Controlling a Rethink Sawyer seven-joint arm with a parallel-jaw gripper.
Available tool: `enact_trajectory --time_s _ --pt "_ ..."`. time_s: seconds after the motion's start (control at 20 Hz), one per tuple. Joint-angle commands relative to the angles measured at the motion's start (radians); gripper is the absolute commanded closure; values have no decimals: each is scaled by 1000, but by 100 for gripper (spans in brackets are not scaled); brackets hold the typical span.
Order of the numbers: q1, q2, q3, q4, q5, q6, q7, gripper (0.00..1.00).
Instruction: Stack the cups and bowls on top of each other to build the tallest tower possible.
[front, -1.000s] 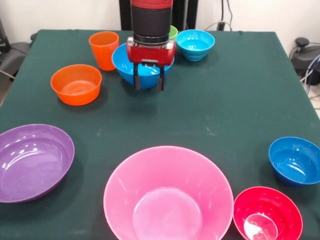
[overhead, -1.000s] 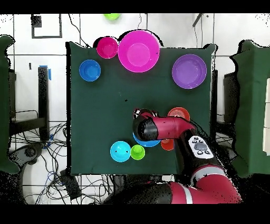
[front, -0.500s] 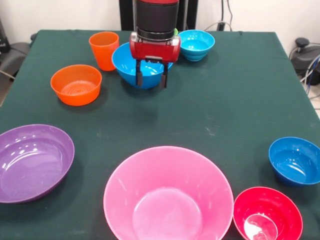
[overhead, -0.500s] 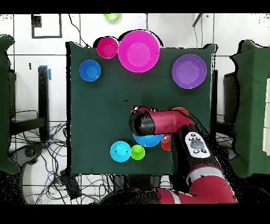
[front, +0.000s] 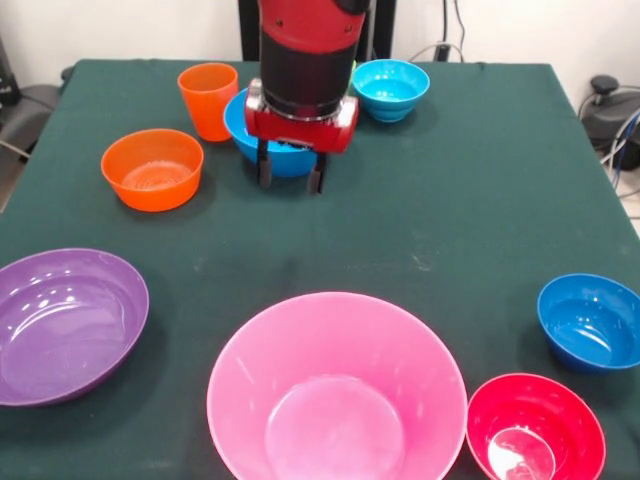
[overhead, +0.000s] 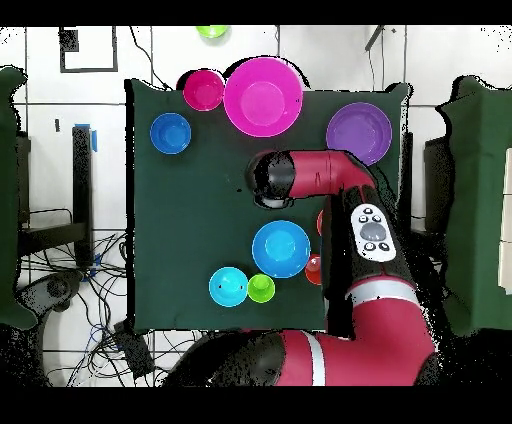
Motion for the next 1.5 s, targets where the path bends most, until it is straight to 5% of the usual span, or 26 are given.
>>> enact_trajectory --time_s 0.05,0.35,0.4,0.55,0.7,0.9,1.1,1.15,1.5 --pt "5 153 126 -240 -18 17 -154 0" --pt "28 173 98 -315 -97 -79 -137 0" --pt "37 175 82 -321 -95 -92 -104 0" --pt "-12 157 144 -287 -72 -100 -226 0" --pt "-17 168 156 -299 -24 -27 -219 0" --pt "-42 132 189 -155 67 -39 -107 0" --pt "-52 118 185 -78 53 -140 -69 0" --pt "-71 65 175 55 33 -226 -41 0" --pt "-48 43 168 77 11 -203 -70 0"
